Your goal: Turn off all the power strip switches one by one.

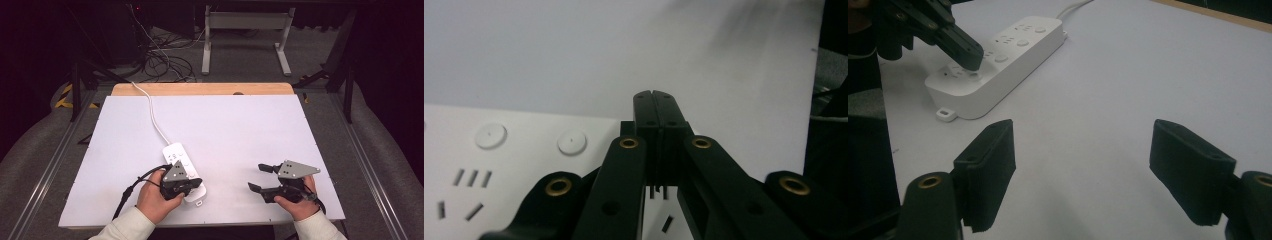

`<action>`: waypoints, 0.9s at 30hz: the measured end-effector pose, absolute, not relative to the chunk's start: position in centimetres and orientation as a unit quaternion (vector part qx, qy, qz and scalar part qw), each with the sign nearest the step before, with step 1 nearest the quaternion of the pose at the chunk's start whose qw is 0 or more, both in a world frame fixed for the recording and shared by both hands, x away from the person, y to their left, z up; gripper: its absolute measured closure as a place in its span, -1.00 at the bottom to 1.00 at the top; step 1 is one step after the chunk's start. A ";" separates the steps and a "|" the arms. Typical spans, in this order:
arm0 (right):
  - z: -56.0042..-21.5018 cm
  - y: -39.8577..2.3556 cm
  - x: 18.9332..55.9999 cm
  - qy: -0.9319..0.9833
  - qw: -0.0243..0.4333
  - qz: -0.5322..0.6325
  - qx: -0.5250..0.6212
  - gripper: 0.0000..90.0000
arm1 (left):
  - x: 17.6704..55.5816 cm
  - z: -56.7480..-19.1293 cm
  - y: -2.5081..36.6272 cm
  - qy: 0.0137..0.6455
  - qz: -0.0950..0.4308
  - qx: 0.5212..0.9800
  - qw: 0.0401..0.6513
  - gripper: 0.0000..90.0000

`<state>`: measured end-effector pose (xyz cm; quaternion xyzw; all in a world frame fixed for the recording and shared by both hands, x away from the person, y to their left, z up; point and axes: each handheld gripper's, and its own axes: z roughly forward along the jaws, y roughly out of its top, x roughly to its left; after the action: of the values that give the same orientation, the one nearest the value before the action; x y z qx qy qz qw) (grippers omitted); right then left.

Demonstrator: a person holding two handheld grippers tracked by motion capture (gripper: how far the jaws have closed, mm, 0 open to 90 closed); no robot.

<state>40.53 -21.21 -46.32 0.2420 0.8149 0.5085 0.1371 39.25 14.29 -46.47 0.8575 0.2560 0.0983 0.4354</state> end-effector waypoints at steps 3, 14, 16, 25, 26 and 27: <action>-46.4 -21.2 40.7 0.815 0.135 0.508 0.244 -0.41 | 38.9 -45.5 14.2 0.244 0.112 0.850 0.453 1.00; -46.3 -21.3 40.6 0.813 0.139 0.510 0.246 -0.43 | 38.6 -44.0 15.4 0.243 0.135 0.820 0.501 -0.08; -46.3 -21.4 40.6 0.811 0.141 0.510 0.247 -0.44 | 38.3 -43.5 16.3 0.241 0.146 0.816 0.505 -0.21; -46.2 -21.8 40.6 0.806 0.151 0.514 0.252 -0.54 | 36.8 -43.1 21.0 0.258 0.184 0.789 0.526 -0.44; -46.1 -21.9 40.6 0.805 0.152 0.515 0.254 -0.54 | 36.7 -43.2 21.5 0.261 0.187 0.788 0.525 -0.45; -46.1 -21.9 40.6 0.804 0.152 0.516 0.255 -0.55 | 36.6 -43.2 22.0 0.262 0.188 0.787 0.526 -0.46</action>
<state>40.62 -21.95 -46.15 0.2550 0.8037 0.5158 0.1516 36.60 22.02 -43.20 0.7872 0.2618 0.1881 0.5258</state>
